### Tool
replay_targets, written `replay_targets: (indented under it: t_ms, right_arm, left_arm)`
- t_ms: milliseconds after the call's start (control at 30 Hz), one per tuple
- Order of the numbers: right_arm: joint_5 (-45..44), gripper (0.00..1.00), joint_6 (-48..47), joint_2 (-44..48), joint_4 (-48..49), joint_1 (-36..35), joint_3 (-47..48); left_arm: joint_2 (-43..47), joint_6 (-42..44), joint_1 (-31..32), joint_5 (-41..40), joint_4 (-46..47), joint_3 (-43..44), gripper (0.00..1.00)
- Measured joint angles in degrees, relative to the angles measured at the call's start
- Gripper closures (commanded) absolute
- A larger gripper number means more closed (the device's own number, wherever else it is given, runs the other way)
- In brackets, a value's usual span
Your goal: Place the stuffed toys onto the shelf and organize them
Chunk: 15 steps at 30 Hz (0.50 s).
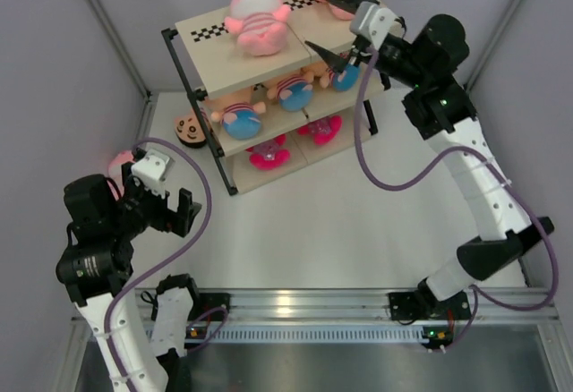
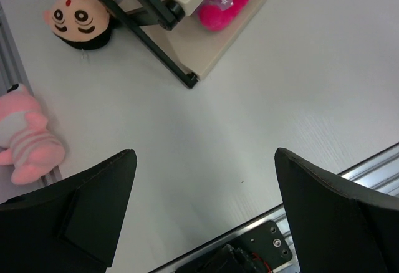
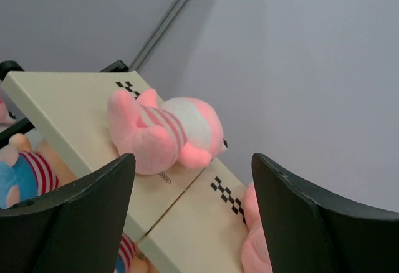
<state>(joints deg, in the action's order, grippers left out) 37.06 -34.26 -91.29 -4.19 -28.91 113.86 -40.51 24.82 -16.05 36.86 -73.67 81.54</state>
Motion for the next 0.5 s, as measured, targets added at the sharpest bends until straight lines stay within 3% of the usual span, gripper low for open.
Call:
replay_targets:
  t_ms: [267, 400, 500]
  right_arm:
    - [-12.5, 0.25, 14.5, 21.0, 8.0, 7.1, -21.7]
    - [-11.9, 0.24, 25.0, 20.5, 11.4, 7.3, -23.3]
    - [-12.4, 0.24, 34.6, 14.5, 14.1, 6.5, -19.4]
  left_arm:
    - [0.0, -2.0, 0.0, -6.7, 3.0, -6.3, 0.03]
    - [-0.3, -3.1, 0.0, -7.8, 4.3, -6.9, 0.03]
    - [-0.4, -4.0, -0.1, -8.1, 4.7, -6.9, 0.03]
